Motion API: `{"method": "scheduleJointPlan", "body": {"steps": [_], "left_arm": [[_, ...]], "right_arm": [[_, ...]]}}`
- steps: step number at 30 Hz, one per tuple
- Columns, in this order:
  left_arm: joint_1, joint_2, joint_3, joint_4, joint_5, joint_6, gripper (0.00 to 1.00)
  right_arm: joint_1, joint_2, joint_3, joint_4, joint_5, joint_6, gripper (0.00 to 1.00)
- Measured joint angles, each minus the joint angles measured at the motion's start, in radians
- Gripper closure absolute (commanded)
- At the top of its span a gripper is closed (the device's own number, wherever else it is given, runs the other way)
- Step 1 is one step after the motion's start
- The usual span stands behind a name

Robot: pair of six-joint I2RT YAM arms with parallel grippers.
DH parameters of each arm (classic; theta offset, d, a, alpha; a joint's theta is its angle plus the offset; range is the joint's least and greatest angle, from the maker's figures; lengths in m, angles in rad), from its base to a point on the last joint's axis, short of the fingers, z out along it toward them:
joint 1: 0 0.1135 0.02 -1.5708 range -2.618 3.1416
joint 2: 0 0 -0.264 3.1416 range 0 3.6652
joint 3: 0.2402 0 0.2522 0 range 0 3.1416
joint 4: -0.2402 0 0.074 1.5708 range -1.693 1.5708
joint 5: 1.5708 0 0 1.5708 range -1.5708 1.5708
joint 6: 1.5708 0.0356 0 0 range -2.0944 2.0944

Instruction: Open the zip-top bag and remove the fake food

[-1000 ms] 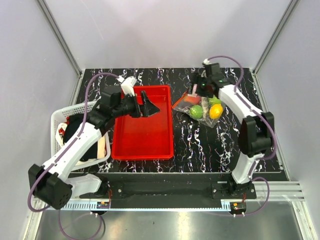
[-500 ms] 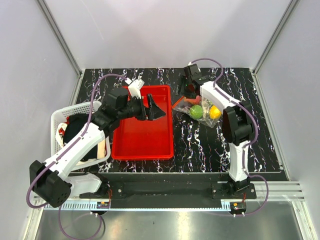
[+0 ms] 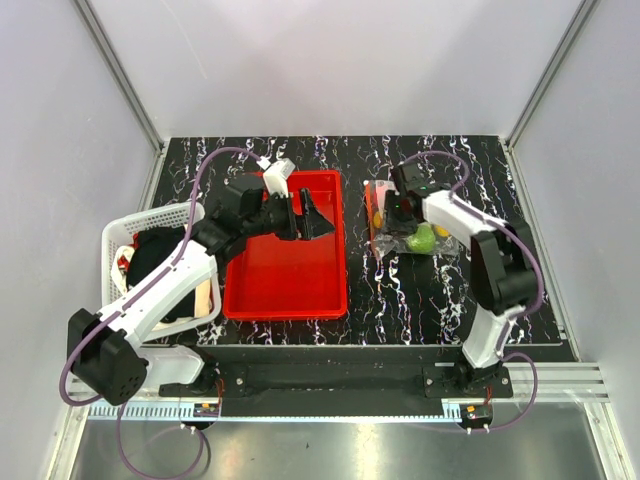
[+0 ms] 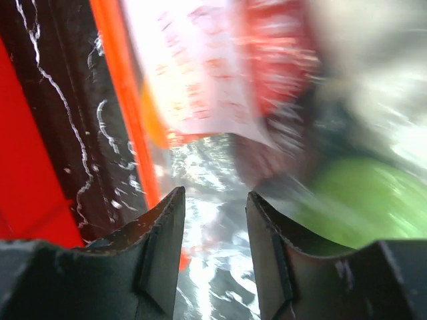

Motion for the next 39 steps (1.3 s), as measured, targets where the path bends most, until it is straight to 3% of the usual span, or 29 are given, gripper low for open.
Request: {"method": "scheduleJointPlan", "body": {"steps": [6,11,23,34,39], "left_arm": [[-0.009,0.000,-0.006,0.022,0.000,0.000,0.15],[-0.011,-0.005,-0.024,0.027,0.000,0.000,0.15],[-0.012,-0.022,-0.034,0.029,-0.003,-0.001,0.16],[-0.014,-0.030,-0.045,0.032,-0.004,-0.001,0.16],[-0.014,-0.046,-0.061,0.034,-0.006,-0.002,0.16]], "right_arm": [[-0.041,-0.169,-0.037,0.006,0.046,-0.044,0.43],[-0.010,-0.178,-0.025,0.025,0.010,-0.062,0.53],[0.134,-0.004,0.009,0.086,0.058,-0.061,0.53],[0.161,0.095,0.062,0.134,0.212,-0.061,0.64],[0.180,0.150,0.094,0.148,0.257,-0.060,0.77]]}}
